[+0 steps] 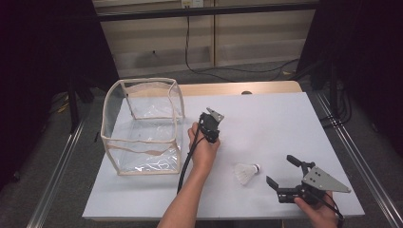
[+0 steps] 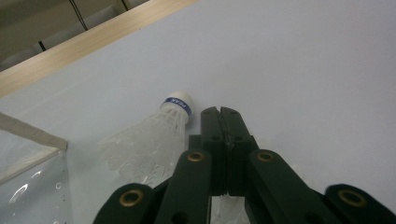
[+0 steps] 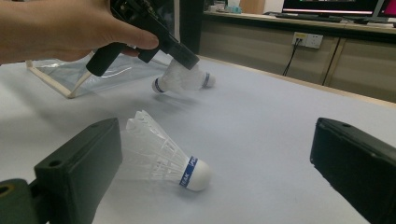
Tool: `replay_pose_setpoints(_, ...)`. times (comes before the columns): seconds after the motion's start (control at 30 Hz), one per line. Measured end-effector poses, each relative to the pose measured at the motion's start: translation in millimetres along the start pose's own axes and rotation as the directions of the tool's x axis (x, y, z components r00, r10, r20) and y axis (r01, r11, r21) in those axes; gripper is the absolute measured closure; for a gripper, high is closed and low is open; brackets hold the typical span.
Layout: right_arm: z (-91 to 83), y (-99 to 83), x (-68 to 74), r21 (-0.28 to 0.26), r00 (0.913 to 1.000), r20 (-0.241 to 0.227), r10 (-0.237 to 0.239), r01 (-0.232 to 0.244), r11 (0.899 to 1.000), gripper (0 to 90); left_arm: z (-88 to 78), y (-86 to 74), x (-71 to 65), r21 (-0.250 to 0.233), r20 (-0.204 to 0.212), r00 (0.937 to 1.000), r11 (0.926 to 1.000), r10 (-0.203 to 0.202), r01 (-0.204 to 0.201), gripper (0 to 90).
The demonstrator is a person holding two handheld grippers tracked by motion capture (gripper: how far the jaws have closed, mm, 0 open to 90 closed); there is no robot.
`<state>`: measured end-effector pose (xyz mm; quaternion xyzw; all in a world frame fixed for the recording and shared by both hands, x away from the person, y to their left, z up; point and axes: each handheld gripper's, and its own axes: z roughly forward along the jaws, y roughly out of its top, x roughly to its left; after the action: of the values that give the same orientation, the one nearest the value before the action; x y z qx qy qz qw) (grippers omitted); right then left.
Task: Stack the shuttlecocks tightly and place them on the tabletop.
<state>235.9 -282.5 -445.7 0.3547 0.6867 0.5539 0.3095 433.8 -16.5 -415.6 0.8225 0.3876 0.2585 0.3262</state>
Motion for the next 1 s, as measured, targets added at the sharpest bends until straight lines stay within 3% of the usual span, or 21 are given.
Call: replay_pose_setpoints(1.0,0.2,-0.2,0.0,0.003,1.0000,-0.003,0.000,0.000,1.000,1.7,8.9,-1.6,1.0,-0.026,-0.015,0.9987,0.9985,0.048,-0.049,89.5)
